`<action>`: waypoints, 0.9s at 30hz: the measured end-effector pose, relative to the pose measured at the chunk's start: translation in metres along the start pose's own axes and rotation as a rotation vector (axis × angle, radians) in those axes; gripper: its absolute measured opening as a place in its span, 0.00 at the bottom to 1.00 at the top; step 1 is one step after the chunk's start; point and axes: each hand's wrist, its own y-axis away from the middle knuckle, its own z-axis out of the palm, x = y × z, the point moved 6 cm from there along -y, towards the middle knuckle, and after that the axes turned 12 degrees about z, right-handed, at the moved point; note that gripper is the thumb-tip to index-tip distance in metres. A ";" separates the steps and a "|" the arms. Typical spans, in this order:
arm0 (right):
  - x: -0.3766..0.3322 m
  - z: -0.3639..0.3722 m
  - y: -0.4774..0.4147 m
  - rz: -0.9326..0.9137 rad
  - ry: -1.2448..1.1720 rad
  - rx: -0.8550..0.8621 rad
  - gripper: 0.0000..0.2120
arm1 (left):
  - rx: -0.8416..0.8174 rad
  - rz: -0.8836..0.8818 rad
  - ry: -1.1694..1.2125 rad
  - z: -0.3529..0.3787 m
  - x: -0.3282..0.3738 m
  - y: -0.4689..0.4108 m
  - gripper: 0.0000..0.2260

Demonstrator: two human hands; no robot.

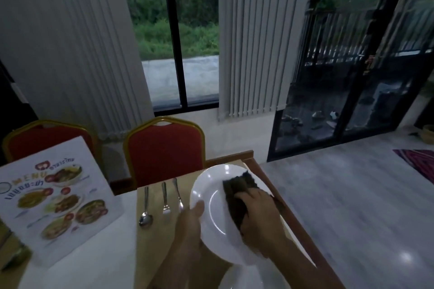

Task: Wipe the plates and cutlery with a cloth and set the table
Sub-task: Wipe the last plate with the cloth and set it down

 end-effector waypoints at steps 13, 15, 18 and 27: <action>0.059 0.029 -0.056 -0.086 -0.265 -0.369 0.07 | 0.299 -0.166 0.263 0.011 -0.087 -0.056 0.20; 0.074 0.018 -0.064 0.020 -0.453 -0.305 0.14 | 0.359 -0.172 0.300 0.012 -0.095 -0.065 0.22; 0.095 0.010 -0.070 0.149 -0.632 -0.280 0.21 | 0.446 -0.129 0.309 0.011 -0.102 -0.078 0.24; 0.130 0.010 -0.049 0.264 -0.699 -0.441 0.18 | 0.496 -0.034 0.262 0.024 -0.103 -0.109 0.22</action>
